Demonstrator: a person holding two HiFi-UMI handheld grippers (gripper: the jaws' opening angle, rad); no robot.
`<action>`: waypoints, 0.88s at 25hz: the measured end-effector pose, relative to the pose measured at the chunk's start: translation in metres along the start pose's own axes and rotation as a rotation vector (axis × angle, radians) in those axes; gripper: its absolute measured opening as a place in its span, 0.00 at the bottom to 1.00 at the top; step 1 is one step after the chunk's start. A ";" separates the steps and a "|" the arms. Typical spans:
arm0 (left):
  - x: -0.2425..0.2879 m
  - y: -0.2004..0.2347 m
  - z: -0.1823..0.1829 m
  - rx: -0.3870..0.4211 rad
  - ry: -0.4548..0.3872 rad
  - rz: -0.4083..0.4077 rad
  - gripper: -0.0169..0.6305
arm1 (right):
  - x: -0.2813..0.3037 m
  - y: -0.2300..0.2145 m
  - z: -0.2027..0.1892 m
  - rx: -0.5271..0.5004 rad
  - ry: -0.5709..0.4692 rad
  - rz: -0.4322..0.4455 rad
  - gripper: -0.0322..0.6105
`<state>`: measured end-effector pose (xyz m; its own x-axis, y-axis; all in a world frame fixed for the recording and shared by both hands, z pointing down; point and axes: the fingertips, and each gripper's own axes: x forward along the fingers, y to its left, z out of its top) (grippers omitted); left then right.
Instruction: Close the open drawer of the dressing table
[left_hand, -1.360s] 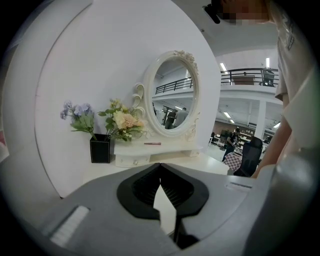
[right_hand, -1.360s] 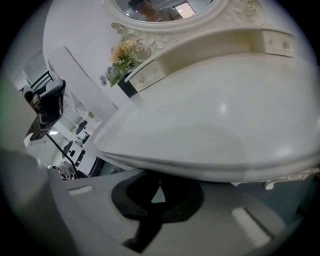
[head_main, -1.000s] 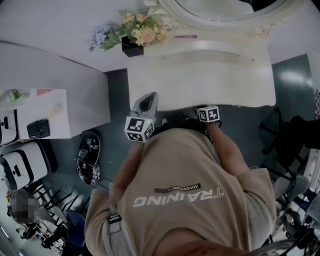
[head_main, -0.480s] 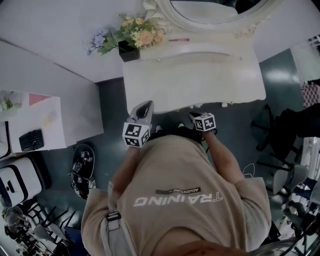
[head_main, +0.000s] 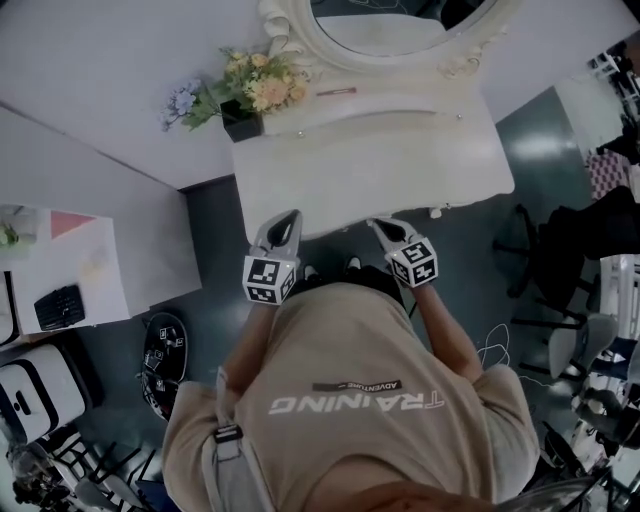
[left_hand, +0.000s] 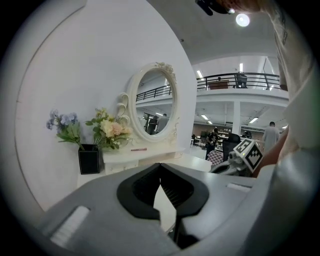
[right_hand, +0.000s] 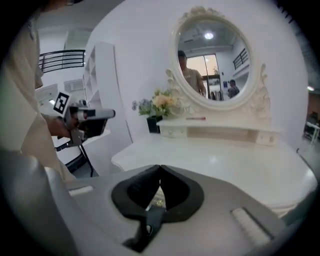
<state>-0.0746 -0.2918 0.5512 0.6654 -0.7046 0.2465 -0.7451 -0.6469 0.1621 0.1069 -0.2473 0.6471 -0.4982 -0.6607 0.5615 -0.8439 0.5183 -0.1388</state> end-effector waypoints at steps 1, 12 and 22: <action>0.000 -0.001 0.009 0.006 -0.017 -0.005 0.04 | -0.010 0.003 0.023 -0.035 -0.049 -0.002 0.06; -0.006 -0.001 0.108 0.062 -0.186 0.004 0.04 | -0.065 0.030 0.167 -0.182 -0.271 0.025 0.06; -0.021 0.000 0.172 0.116 -0.244 0.102 0.04 | -0.098 0.028 0.245 -0.230 -0.348 0.022 0.06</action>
<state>-0.0803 -0.3271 0.3820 0.5887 -0.8082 0.0161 -0.8082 -0.5880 0.0339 0.0829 -0.3012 0.3886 -0.5865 -0.7717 0.2459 -0.7853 0.6161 0.0604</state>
